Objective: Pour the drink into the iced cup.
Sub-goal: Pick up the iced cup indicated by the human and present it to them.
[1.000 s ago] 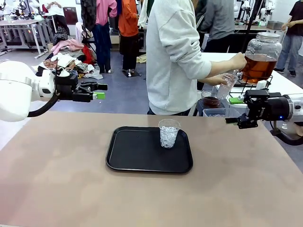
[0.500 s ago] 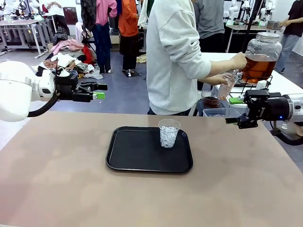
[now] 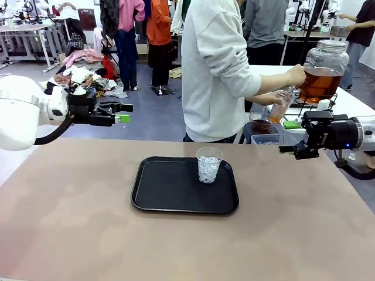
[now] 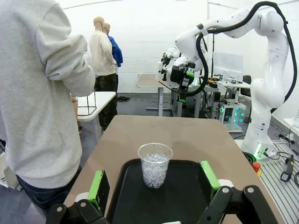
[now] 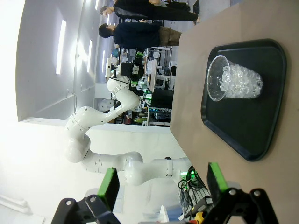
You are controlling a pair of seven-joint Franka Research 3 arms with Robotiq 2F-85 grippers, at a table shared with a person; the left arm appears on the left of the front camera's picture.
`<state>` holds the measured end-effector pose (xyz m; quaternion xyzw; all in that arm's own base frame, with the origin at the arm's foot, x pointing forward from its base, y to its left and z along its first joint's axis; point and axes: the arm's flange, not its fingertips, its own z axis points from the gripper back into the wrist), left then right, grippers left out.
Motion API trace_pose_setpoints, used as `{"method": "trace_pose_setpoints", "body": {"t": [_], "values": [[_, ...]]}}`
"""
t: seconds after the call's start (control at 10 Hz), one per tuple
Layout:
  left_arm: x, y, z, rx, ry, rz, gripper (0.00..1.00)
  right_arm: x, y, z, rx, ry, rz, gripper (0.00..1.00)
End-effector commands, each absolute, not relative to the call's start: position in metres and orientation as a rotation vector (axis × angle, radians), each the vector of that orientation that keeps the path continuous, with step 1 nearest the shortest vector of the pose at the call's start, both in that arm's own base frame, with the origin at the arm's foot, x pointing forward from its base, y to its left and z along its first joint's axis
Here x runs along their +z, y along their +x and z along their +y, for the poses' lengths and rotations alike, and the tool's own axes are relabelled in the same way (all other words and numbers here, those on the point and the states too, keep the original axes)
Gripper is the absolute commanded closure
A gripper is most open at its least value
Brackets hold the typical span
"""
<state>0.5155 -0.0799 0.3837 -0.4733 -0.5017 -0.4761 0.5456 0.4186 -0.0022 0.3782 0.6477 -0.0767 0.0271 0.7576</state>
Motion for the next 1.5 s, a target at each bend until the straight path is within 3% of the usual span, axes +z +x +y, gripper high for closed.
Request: {"method": "trace_pose_setpoints", "body": {"t": [0.0, 1.4], "values": [[0.3855, 0.5172, -0.0809, -1.119, -1.119, -1.201, 0.00, 0.3792, 0.4181, -0.0025, 0.057, 1.411, -0.173, 0.00], [0.3855, 0.5172, -0.0809, -1.119, -1.119, -1.201, 0.00, 0.3792, 0.4181, -0.0025, 0.057, 1.411, -0.173, 0.00]]}}
